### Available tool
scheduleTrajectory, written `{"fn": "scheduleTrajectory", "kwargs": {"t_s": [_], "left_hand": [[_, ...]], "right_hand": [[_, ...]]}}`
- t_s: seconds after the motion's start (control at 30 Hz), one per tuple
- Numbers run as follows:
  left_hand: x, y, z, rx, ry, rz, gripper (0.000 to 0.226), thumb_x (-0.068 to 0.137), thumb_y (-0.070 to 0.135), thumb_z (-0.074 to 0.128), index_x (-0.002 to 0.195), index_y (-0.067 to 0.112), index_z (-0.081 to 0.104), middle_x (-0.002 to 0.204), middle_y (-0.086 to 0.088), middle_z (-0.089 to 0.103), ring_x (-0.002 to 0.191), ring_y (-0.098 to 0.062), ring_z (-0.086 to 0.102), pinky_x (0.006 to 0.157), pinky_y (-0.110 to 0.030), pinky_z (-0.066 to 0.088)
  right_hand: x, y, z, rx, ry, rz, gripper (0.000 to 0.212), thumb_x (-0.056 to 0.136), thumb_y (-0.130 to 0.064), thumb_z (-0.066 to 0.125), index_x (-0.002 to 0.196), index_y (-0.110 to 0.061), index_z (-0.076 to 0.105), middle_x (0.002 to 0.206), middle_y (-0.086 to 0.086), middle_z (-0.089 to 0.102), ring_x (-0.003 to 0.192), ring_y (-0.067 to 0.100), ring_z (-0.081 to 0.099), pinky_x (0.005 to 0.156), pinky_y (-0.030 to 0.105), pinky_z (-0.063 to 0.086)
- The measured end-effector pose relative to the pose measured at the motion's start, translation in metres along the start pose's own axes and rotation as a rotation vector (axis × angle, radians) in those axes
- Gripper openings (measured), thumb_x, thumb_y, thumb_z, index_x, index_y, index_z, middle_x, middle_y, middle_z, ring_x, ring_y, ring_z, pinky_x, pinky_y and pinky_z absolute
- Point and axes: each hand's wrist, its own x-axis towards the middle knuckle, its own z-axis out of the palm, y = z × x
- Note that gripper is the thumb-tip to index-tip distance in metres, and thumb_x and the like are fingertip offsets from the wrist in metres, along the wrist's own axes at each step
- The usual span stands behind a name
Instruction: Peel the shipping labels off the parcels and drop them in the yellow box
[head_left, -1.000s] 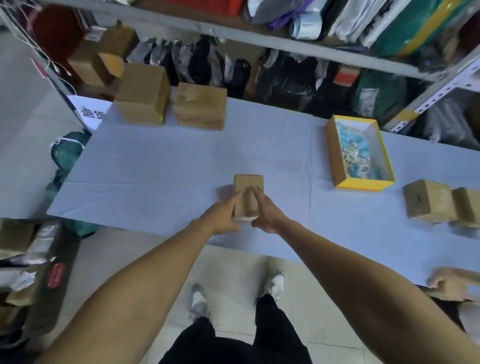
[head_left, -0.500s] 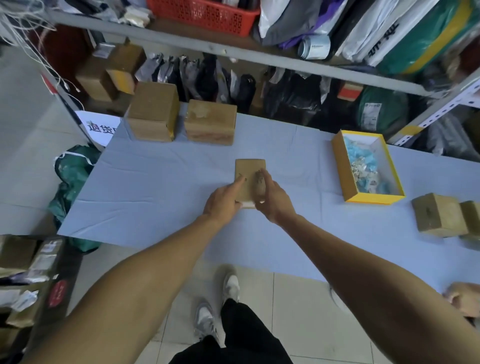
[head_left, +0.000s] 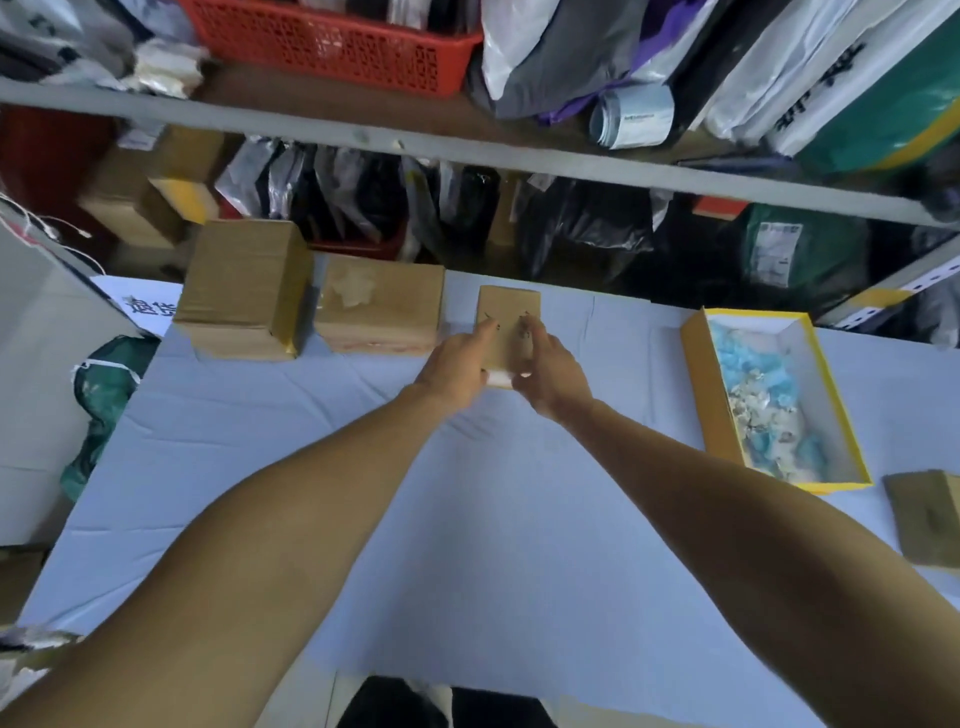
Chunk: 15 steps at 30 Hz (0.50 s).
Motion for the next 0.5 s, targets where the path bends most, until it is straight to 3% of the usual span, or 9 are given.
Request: {"fn": "scheduleTrajectory", "kwargs": {"t_s": [0.3,0.5], "left_hand": [[0.065,-0.016,0.004,0.172,-0.061,0.07,0.062,0.092,0.011,0.054,0.148,0.021,0.028,0.126,-0.019,0.056,0.108,-0.037,0.059,0.085,-0.043,0.047],[0.055,-0.025,0.003,0.212,-0.103,0.128,0.068,0.089,0.009,0.06,0.149,0.018,0.029,0.13,-0.017,0.052,0.113,-0.036,0.056,0.089,-0.042,0.048]], "right_hand": [[0.061,0.006,0.004,-0.027,-0.129,0.052,0.07,0.088,-0.021,0.062,0.143,-0.016,0.02,0.137,0.017,0.043,0.104,0.04,0.058,0.08,0.044,0.052],[0.06,-0.007,-0.002,-0.218,-0.238,0.153,0.081,0.087,-0.02,0.062,0.151,-0.021,0.013,0.156,0.016,0.02,0.121,0.04,0.051,0.089,0.043,0.051]]}}
